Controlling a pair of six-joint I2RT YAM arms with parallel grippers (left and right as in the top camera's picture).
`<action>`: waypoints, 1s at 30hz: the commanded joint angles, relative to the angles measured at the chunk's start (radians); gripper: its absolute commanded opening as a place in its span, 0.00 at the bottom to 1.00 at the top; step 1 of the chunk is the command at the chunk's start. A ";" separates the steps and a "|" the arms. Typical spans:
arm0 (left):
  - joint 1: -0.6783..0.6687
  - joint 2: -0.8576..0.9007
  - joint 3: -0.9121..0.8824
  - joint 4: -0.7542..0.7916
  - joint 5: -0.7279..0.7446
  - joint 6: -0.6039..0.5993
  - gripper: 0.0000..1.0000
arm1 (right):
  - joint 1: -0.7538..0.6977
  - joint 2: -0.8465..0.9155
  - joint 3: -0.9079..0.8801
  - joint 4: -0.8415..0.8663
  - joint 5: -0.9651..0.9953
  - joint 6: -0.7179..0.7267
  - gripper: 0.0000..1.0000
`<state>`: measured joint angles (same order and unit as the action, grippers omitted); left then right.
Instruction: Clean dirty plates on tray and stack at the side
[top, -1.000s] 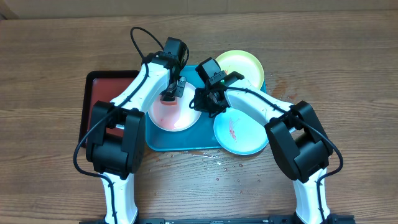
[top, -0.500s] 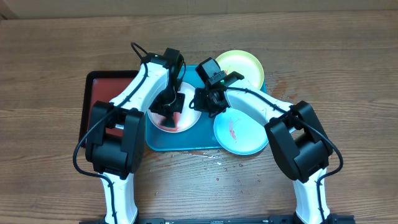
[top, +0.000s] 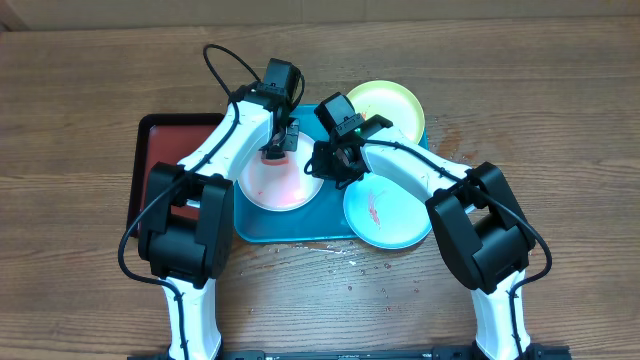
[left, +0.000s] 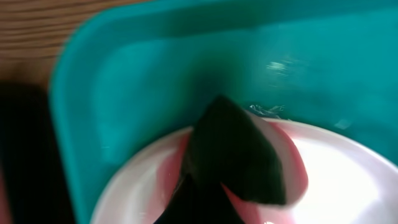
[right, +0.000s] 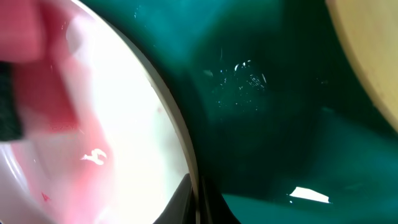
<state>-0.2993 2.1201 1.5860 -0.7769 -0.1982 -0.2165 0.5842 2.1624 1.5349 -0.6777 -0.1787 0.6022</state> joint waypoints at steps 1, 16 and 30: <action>0.038 -0.031 0.042 -0.037 -0.142 -0.069 0.04 | 0.005 0.012 -0.029 -0.013 0.027 -0.008 0.04; 0.072 -0.184 0.577 -0.677 0.072 -0.076 0.04 | 0.005 0.003 0.063 -0.117 0.021 -0.138 0.04; 0.159 -0.162 0.503 -0.691 0.148 -0.080 0.04 | 0.091 -0.120 0.298 -0.462 0.490 -0.056 0.04</action>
<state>-0.1677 1.9476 2.1075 -1.4811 -0.1074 -0.2832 0.6437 2.1231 1.7939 -1.1255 0.1280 0.4881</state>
